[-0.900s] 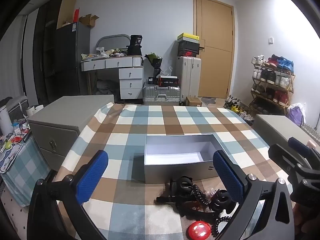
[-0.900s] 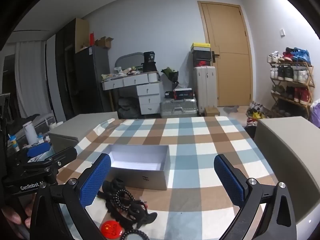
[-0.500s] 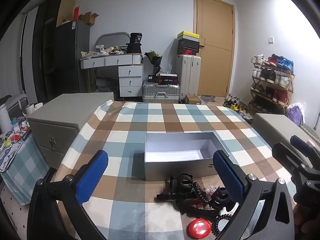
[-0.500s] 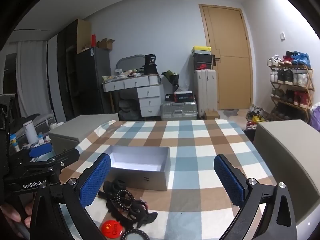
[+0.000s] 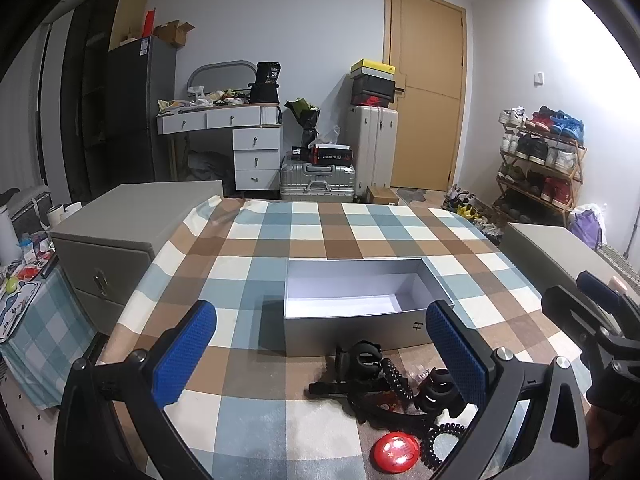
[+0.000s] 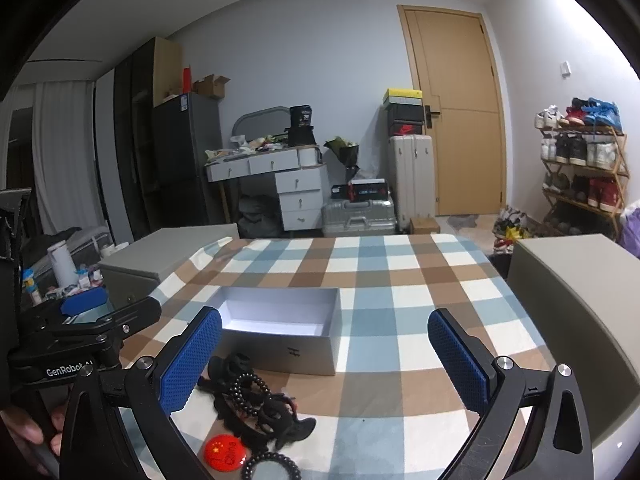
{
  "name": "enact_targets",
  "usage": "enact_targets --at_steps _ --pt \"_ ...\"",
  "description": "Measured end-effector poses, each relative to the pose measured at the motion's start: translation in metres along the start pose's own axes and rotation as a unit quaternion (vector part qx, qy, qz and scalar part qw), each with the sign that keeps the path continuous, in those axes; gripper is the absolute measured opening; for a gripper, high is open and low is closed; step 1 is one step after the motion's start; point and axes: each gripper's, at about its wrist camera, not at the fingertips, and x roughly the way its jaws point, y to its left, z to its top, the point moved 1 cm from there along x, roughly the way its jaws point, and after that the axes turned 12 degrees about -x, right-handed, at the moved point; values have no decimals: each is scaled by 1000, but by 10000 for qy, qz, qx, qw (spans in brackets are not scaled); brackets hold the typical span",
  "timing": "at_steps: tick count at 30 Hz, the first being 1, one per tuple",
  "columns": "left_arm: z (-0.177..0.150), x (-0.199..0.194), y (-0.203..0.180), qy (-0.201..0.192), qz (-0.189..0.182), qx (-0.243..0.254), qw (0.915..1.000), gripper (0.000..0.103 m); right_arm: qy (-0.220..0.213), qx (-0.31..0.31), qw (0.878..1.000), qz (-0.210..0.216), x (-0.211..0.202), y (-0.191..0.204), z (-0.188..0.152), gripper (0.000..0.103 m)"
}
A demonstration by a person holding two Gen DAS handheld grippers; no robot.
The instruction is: Organize jewelry
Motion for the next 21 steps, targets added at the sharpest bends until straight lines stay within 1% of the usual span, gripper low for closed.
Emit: enact_targets --at_steps 12,21 --pt "-1 -1 -1 -52 15 60 10000 102 -33 -50 10000 -5 -1 1 -2 103" --pt "0 1 -1 -8 -6 83 10000 102 -32 -117 9999 4 0 5 -2 103"
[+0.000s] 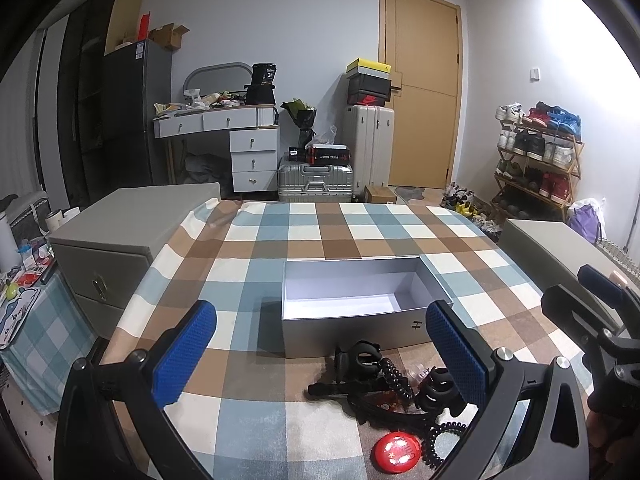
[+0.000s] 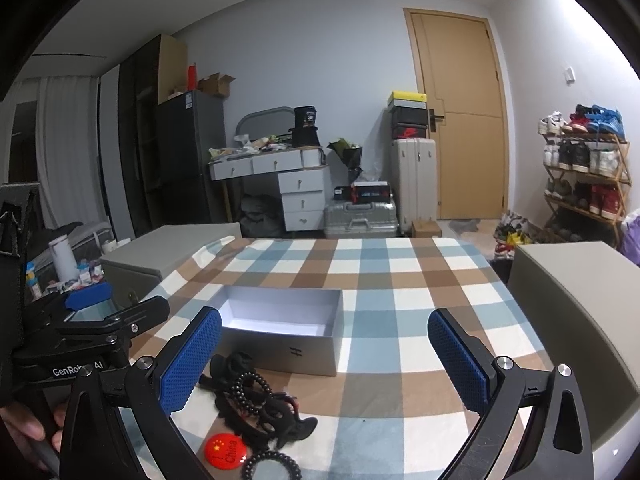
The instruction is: Organize jewelry
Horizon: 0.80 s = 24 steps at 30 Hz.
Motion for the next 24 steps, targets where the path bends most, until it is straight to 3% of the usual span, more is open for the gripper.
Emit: enact_targets --at_steps 24 --pt "-4 3 1 61 -7 -11 10000 102 42 -18 10000 55 0 3 -2 103"
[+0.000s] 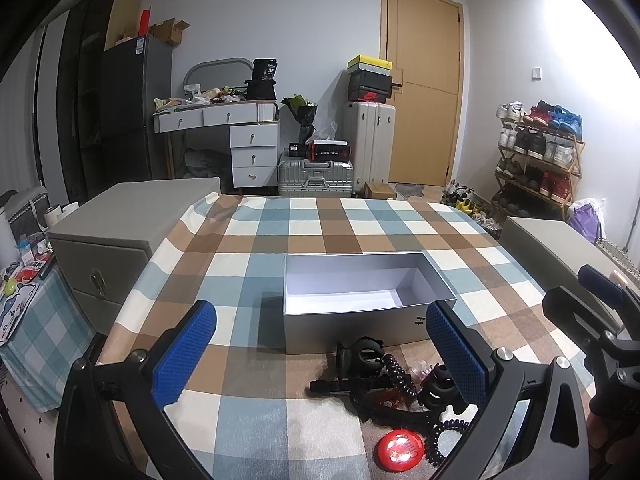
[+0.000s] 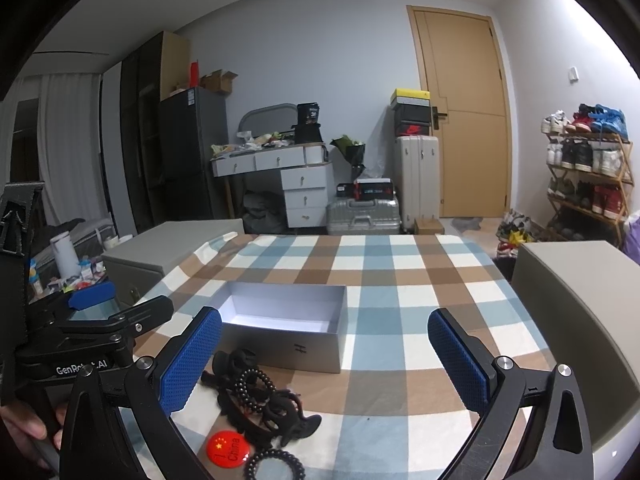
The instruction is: Organize jewelry
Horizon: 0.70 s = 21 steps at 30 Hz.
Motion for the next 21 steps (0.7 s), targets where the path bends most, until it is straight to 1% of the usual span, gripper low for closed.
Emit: enact_targets --at_steps 16,21 --pt "-4 6 4 78 -1 -39 10000 102 93 34 9999 94 7 0 -7 103" --pt "-7 10 7 148 11 -68 9999 102 207 11 9995 238 15 3 -13 103"
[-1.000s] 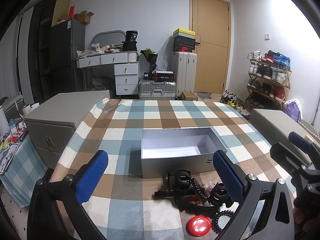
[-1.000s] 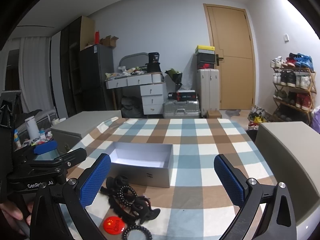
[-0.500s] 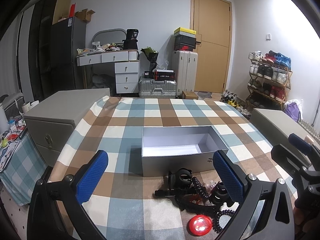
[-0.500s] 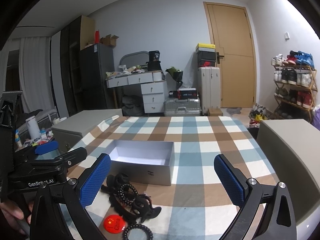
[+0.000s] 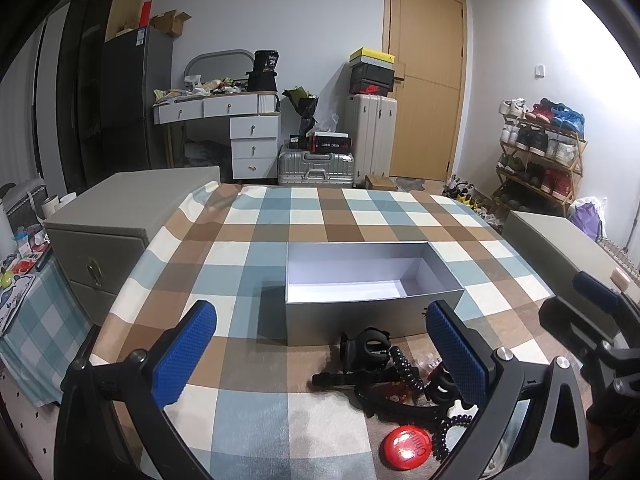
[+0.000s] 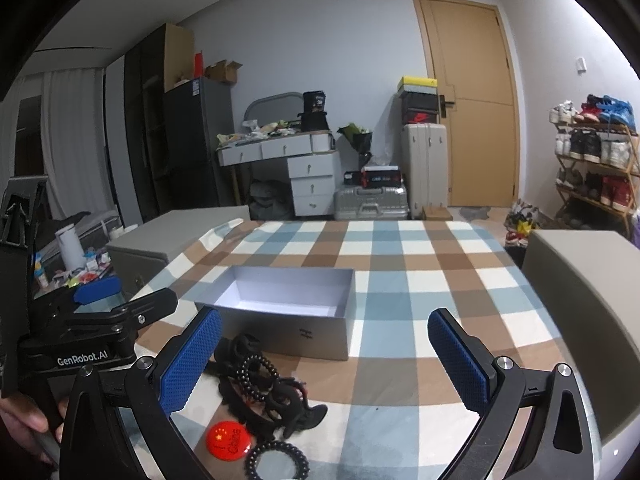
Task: Organize jewelry
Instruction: 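Lower the left gripper onto the red China badge and close it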
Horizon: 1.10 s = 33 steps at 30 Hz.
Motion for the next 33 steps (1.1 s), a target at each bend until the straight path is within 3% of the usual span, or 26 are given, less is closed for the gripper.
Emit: enact_targets --at_steps 8,16,25,29,33 --pt "-7 9 11 193 61 -94 9997 102 547 209 9972 467 24 0 -21 103" --pt "-14 16 26 417 131 -256 9987 102 1139 445 9867 1071 49 7 -45 102" --pt "-17 21 43 666 159 -400 9969 102 1562 609 9763 1371 63 10 -56 77" --pt "-19 20 45 722 72 -423 9965 102 1715 627 9727 1435 68 10 -59 52" --pt "-20 21 45 781 -53 -407 9961 102 1683 677 9731 1423 67 8 -61 50"
